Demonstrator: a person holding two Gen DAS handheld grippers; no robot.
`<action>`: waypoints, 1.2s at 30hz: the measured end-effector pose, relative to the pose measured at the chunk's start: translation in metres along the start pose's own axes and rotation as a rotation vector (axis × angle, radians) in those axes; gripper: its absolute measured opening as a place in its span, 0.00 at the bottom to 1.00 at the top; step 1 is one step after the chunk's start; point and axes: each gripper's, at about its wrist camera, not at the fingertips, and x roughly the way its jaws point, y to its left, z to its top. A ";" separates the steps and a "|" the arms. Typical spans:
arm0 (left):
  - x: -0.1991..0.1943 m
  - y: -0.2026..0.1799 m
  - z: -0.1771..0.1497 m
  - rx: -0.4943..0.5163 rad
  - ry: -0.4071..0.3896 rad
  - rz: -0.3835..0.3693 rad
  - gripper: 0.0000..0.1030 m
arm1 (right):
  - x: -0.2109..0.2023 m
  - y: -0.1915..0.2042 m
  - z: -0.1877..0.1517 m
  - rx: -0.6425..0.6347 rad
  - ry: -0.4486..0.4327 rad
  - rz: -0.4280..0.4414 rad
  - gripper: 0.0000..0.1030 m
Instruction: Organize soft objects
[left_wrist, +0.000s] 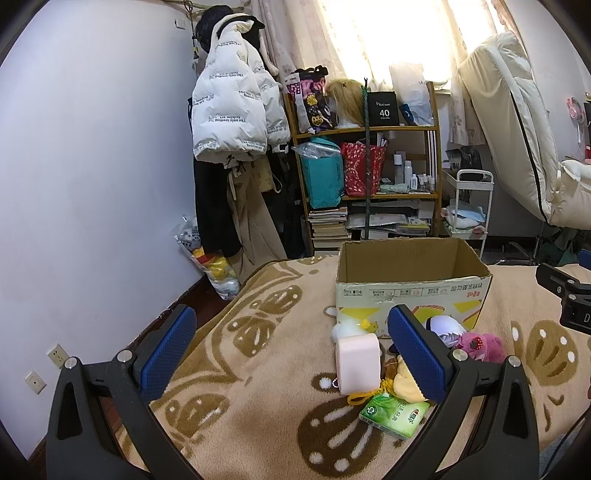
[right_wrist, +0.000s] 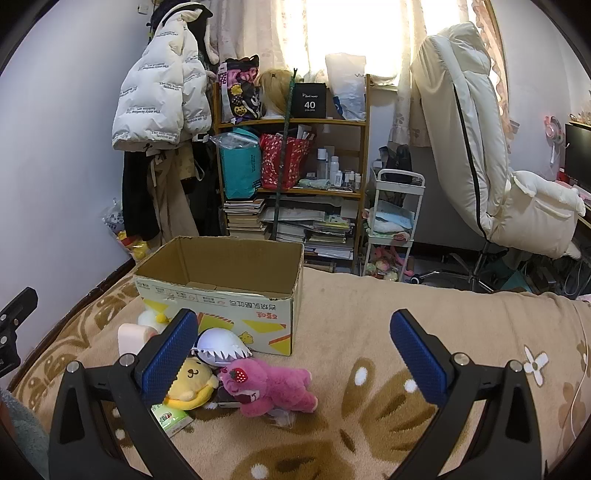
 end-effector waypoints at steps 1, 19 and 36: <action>0.001 0.000 0.001 0.000 0.003 -0.001 0.99 | 0.000 0.001 0.000 -0.002 0.000 0.000 1.00; 0.039 -0.018 0.019 0.044 0.060 -0.022 0.99 | 0.014 0.007 0.005 0.007 -0.004 -0.016 1.00; 0.096 -0.062 0.007 0.175 0.183 -0.070 0.99 | 0.071 0.009 0.012 -0.015 0.091 -0.014 1.00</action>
